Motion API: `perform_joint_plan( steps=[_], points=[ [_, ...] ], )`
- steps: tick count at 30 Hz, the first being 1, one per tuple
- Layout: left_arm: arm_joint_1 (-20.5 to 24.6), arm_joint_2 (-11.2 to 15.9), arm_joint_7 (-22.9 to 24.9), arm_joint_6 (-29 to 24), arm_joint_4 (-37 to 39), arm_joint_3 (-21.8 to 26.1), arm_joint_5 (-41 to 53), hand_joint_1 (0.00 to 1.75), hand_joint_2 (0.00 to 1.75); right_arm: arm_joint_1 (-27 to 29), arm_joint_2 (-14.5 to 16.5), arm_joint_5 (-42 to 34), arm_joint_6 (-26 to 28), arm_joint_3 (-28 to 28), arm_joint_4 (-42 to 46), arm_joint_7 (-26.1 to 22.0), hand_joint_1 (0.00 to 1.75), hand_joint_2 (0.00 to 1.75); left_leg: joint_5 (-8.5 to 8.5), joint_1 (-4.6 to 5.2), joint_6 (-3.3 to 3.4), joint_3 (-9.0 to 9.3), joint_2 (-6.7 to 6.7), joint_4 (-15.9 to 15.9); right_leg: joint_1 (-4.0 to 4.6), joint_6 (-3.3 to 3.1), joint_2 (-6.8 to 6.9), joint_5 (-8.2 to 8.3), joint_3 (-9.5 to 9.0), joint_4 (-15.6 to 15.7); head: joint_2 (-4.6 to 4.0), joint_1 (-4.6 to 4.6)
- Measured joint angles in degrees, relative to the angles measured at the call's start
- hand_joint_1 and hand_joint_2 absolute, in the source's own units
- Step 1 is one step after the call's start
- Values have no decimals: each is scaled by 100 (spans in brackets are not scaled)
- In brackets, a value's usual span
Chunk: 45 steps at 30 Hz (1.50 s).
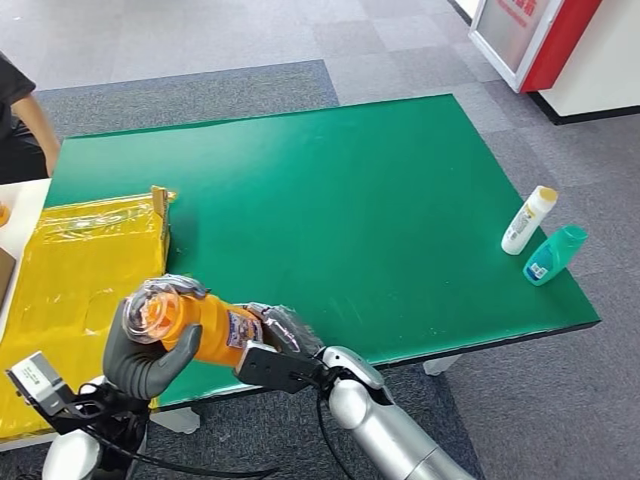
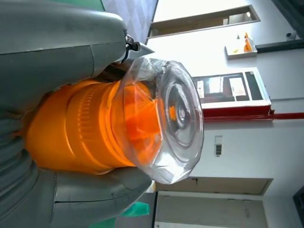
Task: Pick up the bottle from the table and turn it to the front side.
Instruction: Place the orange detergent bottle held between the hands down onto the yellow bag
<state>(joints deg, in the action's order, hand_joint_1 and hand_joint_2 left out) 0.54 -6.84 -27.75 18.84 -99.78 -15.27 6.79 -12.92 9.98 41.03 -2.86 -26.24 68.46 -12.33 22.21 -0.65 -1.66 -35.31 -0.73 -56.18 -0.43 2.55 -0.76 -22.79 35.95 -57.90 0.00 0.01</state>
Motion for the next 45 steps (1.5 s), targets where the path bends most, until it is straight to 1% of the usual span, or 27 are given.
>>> perform_joint_plan(
  steps=[4,7,9,12,15,18,22,24,27,30,33,39,45],
  points=[
    [-42,-8,5,39,-1,35,-116,175,175,12,1,8,1,21,7,3,0,175,0,0,0,0,0,0,0,0,0,0,0,0,0,0],
    [-58,-12,63,-164,-23,86,138,175,175,47,1,7,2,60,54,10,0,175,0,0,0,0,0,0,0,0,0,0,0,0,0,0],
    [-53,-7,181,-455,-80,115,692,175,175,93,0,-1,2,118,126,19,0,175,0,0,0,1,0,0,0,0,0,0,0,0,0,0],
    [27,41,468,-921,-164,142,1765,175,175,158,-3,-19,-2,239,238,31,0,175,-1,0,0,1,1,0,0,0,-1,1,2,0,0,1],
    [245,149,791,-1310,-240,130,2791,175,175,235,-5,-53,-27,370,338,33,0,175,-2,0,0,1,0,0,0,-2,0,3,2,0,0,1],
    [514,288,1090,-1500,-299,51,3546,175,175,298,-6,-91,-54,484,396,27,0,175,-5,-1,-3,1,1,0,0,-3,0,5,3,0,0,1],
    [1000,588,1656,-1522,-327,-187,4546,175,175,387,-6,-126,-75,634,463,7,0,175,-8,-1,-5,1,0,0,0,-4,0,7,4,0,0,1],
    [1281,755,1931,-1333,-319,-345,4804,175,175,419,-7,-154,-89,705,489,-12,0,175,-9,-1,-5,1,1,0,0,-3,-1,9,5,0,0,1],
    [1661,978,2286,-901,-247,-588,4855,175,175,458,-8,-202,-107,801,532,-37,0,175,-10,-1,-5,1,1,0,0,-2,-2,11,5,0,0,0],
    [1945,1196,2595,-622,34,-850,4947,175,175,498,-10,-274,-154,886,573,-84,0,175,-10,0,-5,1,3,0,0,-3,-3,13,6,0,0,0],
    [2070,1390,2764,-636,454,-1069,5199,175,175,522,-10,-346,-216,938,583,-137,0,175,-10,0,-5,1,6,0,0,-4,-7,14,8,0,0,-1],
    [2069,1626,2851,-1055,1425,-1214,6106,175,175,584,-10,-521,-278,955,584,-246,0,175,-11,-1,-6,0,7,0,0,-5,-7,13,9,-1,0,-1],
    [1799,1733,2976,-1607,2086,-1063,7299,175,175,885,-30,-657,-277,977,585,-316,0,175,-7,-2,-9,-4,7,0,1,-8,-7,7,10,-1,0,1]
  ],
)
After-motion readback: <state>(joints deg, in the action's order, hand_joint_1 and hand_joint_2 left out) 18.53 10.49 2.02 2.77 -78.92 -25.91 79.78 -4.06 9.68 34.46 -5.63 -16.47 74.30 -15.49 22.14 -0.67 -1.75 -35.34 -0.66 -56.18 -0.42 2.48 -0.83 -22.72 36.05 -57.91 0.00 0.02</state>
